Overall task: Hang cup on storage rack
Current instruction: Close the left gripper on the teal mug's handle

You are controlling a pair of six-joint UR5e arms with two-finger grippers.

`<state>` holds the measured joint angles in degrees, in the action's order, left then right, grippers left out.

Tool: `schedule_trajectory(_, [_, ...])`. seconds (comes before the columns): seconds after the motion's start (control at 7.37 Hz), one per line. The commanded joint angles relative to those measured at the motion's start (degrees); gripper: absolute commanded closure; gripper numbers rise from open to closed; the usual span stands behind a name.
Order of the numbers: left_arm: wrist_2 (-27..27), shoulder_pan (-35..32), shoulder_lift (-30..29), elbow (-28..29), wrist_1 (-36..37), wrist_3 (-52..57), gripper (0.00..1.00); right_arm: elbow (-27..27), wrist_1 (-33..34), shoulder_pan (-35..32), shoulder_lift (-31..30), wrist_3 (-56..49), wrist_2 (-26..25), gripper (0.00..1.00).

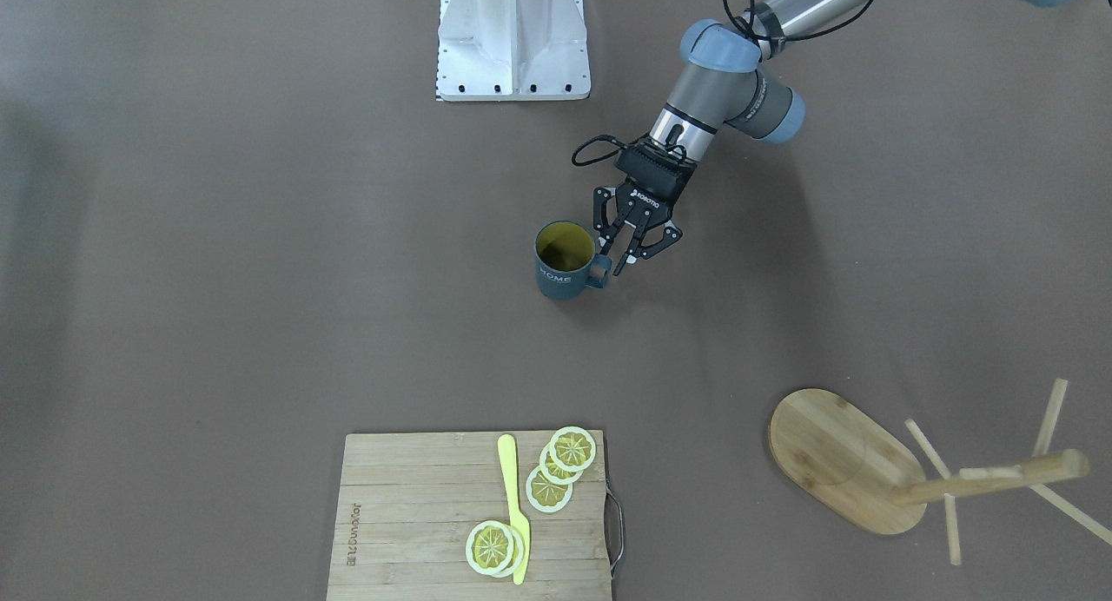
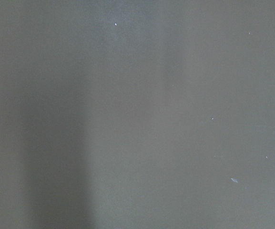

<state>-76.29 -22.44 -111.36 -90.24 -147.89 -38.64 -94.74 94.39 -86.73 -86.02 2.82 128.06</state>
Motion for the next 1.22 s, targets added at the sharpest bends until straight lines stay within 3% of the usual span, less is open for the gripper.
schedule_trajectory(0.0, [-0.2, -1.5, -0.9, 1.6, 0.2, 0.1, 0.66, 0.0, 0.0, 0.1, 0.1, 0.0, 0.0, 0.00])
schedule_trajectory(0.81, [-1.5, -1.9, -2.7, 3.1, 0.1, 0.1, 0.67, 0.0, 0.0, 0.1, 0.3, 0.1, -0.1, 0.00])
schedule_trajectory(0.95, [-2.1, -1.9, -2.8, 3.0, -0.1, 0.1, 0.70, 0.1, 0.0, 0.1, 0.3, 0.1, -0.1, 0.00])
schedule_trajectory(1.09, [-2.2, -1.9, -2.9, 3.0, -0.2, 0.1, 0.79, 0.1, 0.0, 0.1, 0.3, 0.1, 0.0, 0.00])
